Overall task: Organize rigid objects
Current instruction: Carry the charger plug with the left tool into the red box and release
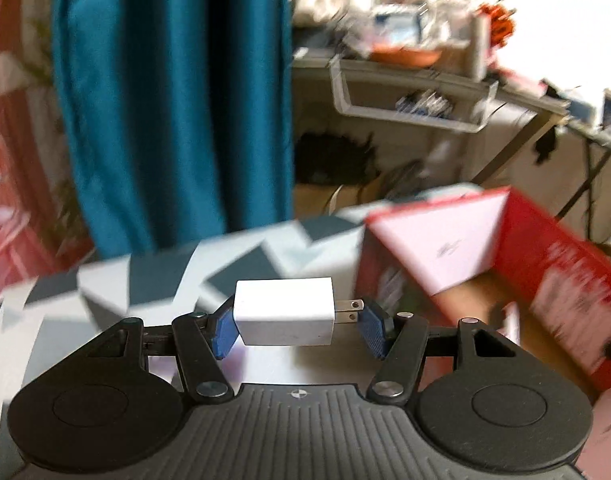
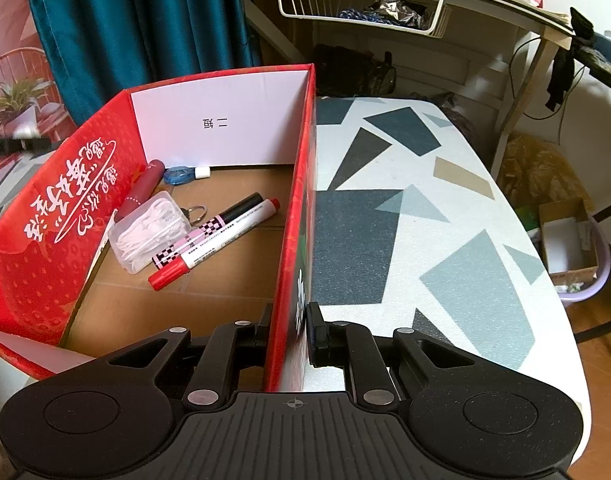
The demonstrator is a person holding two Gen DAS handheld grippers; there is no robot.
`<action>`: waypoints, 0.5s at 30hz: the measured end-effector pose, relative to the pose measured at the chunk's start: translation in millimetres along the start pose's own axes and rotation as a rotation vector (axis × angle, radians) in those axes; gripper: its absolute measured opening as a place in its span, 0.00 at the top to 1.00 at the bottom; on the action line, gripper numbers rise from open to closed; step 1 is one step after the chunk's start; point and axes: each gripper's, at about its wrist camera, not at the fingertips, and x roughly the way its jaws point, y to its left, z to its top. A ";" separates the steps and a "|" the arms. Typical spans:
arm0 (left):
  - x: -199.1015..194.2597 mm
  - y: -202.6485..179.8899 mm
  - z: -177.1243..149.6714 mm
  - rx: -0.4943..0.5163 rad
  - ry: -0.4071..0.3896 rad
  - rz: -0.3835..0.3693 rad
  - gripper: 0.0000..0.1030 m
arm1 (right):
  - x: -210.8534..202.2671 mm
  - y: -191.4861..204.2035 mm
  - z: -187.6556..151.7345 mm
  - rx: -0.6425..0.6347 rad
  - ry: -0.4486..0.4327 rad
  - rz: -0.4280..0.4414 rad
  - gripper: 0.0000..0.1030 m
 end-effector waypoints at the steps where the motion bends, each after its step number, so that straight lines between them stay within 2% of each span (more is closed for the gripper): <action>1: -3.0 -7.6 6.6 0.017 -0.019 -0.017 0.38 | 0.0 -0.1 -0.1 0.000 0.000 0.000 0.87; 7: 3.6 -55.8 22.5 0.135 -0.059 -0.102 0.37 | 0.2 0.2 0.0 0.000 -0.001 0.000 0.87; 12: 21.4 -90.3 20.6 0.245 -0.069 -0.124 0.37 | 0.2 0.3 0.0 -0.001 -0.001 0.001 0.87; 15: 36.2 -103.9 18.2 0.312 -0.043 -0.124 0.37 | 0.2 0.3 0.0 0.000 -0.001 0.001 0.87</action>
